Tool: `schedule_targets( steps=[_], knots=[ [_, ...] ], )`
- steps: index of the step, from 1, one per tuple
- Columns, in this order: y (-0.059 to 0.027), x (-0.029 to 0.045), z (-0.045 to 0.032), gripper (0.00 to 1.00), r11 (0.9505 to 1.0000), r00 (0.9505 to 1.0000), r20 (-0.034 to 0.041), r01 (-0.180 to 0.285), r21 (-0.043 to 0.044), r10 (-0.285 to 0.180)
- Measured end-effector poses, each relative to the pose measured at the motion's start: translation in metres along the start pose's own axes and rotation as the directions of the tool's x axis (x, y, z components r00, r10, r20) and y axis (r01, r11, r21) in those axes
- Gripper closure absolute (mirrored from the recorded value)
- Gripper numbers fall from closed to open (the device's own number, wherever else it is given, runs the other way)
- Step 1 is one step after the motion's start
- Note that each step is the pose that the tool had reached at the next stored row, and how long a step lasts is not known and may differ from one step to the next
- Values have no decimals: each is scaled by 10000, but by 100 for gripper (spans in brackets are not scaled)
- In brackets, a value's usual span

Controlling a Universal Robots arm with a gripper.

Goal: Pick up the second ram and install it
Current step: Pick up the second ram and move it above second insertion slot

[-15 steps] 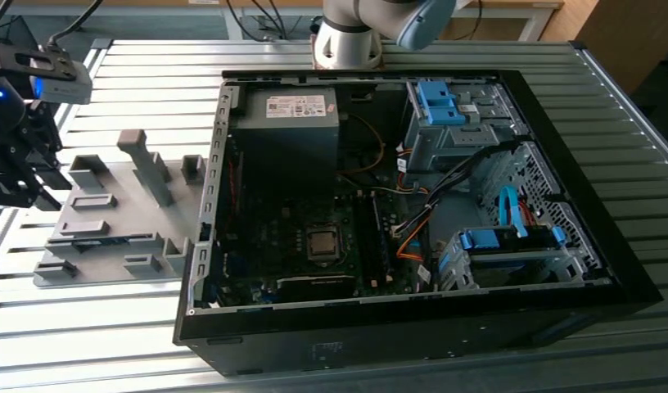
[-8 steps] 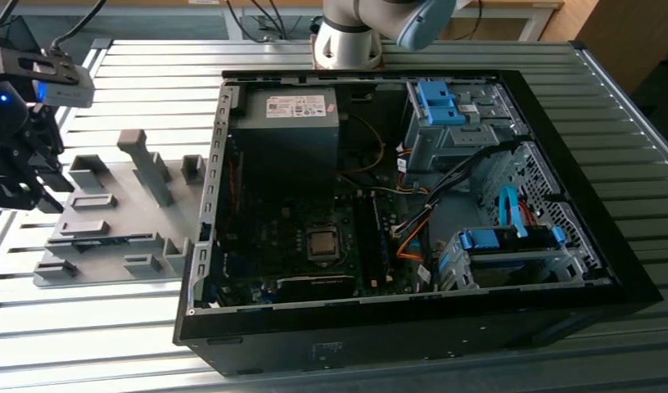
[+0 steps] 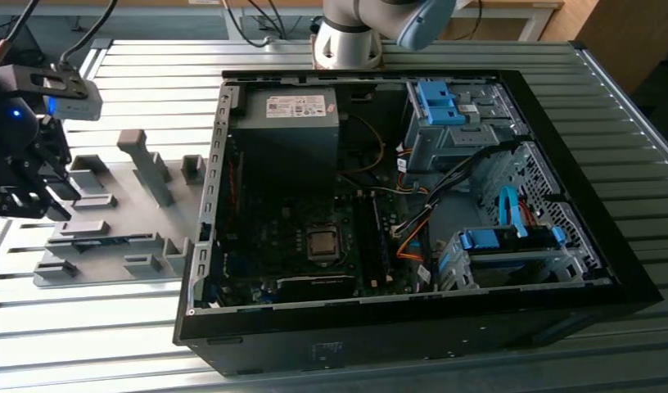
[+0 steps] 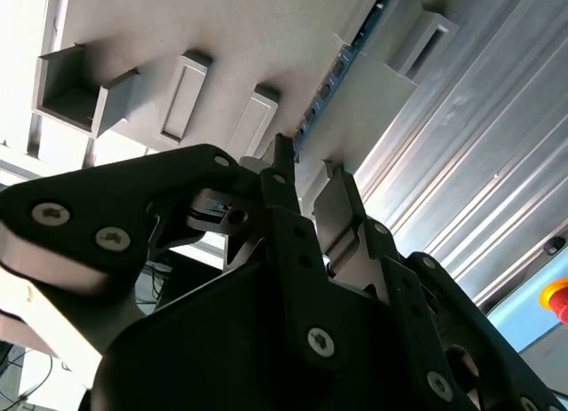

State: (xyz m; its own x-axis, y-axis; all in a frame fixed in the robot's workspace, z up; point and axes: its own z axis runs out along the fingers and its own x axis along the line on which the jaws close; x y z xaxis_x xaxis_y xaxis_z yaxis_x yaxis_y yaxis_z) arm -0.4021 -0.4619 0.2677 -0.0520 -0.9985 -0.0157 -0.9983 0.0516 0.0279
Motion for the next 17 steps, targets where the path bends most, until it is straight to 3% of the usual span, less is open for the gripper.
schedule_targets(
  steps=[17],
  knots=[
    [-7,31,241,63,9996,9996,-20,275,-4,-275]
  ],
)
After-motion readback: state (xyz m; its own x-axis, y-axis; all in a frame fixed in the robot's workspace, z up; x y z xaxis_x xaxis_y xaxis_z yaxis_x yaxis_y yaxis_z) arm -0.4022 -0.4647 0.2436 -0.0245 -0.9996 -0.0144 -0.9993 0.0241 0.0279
